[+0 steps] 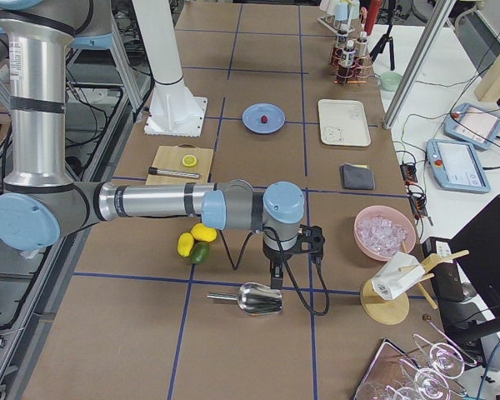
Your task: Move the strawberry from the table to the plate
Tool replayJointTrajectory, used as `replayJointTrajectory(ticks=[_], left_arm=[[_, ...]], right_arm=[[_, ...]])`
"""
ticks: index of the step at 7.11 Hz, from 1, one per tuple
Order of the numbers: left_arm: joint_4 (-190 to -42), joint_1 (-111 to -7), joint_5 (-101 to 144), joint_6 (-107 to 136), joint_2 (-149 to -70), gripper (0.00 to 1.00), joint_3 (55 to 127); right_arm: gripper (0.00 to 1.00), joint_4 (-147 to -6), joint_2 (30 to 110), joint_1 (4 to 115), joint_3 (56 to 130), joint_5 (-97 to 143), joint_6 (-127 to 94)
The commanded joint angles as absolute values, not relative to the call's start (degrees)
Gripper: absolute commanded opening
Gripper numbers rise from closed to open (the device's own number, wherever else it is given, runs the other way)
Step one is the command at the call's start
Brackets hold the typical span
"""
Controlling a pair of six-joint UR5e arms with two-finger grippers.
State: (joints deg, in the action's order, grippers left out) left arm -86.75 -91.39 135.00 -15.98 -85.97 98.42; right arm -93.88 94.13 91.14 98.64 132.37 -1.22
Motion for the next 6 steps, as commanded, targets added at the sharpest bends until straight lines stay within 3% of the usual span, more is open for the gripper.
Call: replayJointTrajectory(ticks=[1,6], left_arm=[[-86.75,-91.41,135.00,-15.91,-86.04,1.00,98.44],[-86.75,-91.32,134.91,-15.91,-85.96,1.00,98.26]], right_arm=[[1.00,-93.87,94.22,91.05,98.17,132.89,-1.41],[1.00,-93.78,94.22,91.05,97.91,137.02,-1.49]])
